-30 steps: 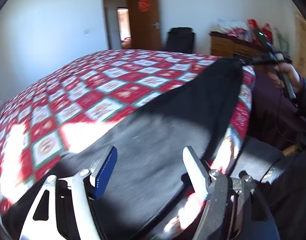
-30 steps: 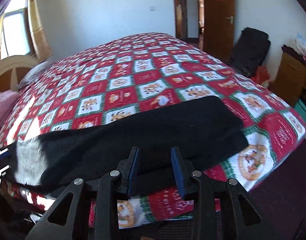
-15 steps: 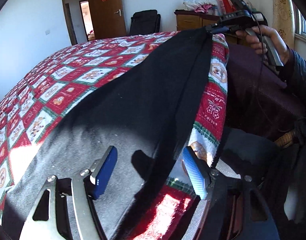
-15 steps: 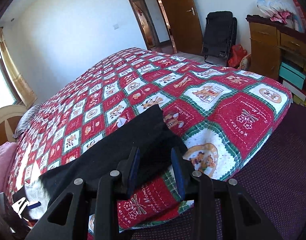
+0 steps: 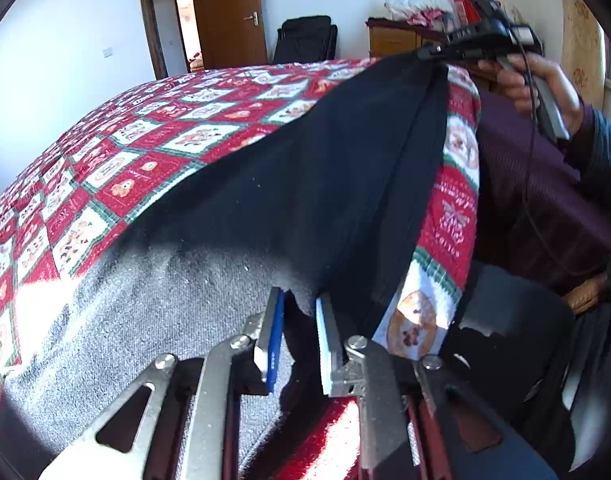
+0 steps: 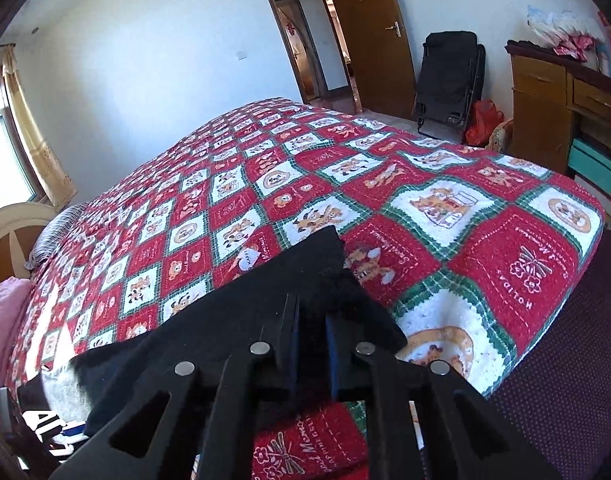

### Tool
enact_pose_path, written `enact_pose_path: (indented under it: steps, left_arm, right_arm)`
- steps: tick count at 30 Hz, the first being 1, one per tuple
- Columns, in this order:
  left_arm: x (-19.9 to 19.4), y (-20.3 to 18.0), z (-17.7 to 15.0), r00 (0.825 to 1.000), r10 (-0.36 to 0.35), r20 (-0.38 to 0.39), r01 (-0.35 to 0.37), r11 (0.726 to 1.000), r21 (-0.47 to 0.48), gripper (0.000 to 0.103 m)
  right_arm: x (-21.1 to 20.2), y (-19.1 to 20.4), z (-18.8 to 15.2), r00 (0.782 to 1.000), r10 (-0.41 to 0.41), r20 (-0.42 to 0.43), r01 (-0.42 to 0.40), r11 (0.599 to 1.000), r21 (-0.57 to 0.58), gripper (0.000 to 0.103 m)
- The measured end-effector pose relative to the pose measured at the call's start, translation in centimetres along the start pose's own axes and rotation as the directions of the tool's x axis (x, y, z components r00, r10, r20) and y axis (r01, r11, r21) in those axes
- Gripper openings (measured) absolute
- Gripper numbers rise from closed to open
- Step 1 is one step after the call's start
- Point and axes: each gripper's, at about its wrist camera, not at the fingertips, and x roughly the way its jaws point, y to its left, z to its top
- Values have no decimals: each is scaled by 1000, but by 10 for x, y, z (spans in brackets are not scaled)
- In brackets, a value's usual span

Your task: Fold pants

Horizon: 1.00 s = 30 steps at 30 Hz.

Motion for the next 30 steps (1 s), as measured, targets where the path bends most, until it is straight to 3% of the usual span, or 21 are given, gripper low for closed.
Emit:
enact_pose_path:
  steps: [6, 12, 21, 27, 29, 30]
  left_arm:
    - [-4, 2, 3, 1000, 6, 21, -6, 1000, 7, 8]
    - [-19, 10, 4, 997, -30, 71, 32, 999, -33, 7]
    - [-2, -3, -10, 996, -83, 23, 84, 996, -9, 6]
    - [3, -5, -13, 998, -63, 19, 64, 998, -19, 8]
    - [-5, -6, -13, 997, -61, 39, 62, 998, -16, 10]
    - [-7, -6, -14, 997, -57, 43, 57, 998, -16, 13]
  right_arm:
    - [-11, 4, 3, 999, 18, 44, -18, 1000, -17, 6]
    - [-32, -1, 9, 996, 36, 86, -35, 999, -10, 6]
    - [-17, -22, -10, 1000, -6, -6, 6, 1000, 10, 6]
    - [-10, -33, -14, 999, 4, -34, -3, 999, 37, 6]
    - [-15, -36, -10, 1000, 3, -24, -2, 998, 56, 12]
    - [-19, -36, -8, 1000, -15, -5, 15, 998, 59, 24]
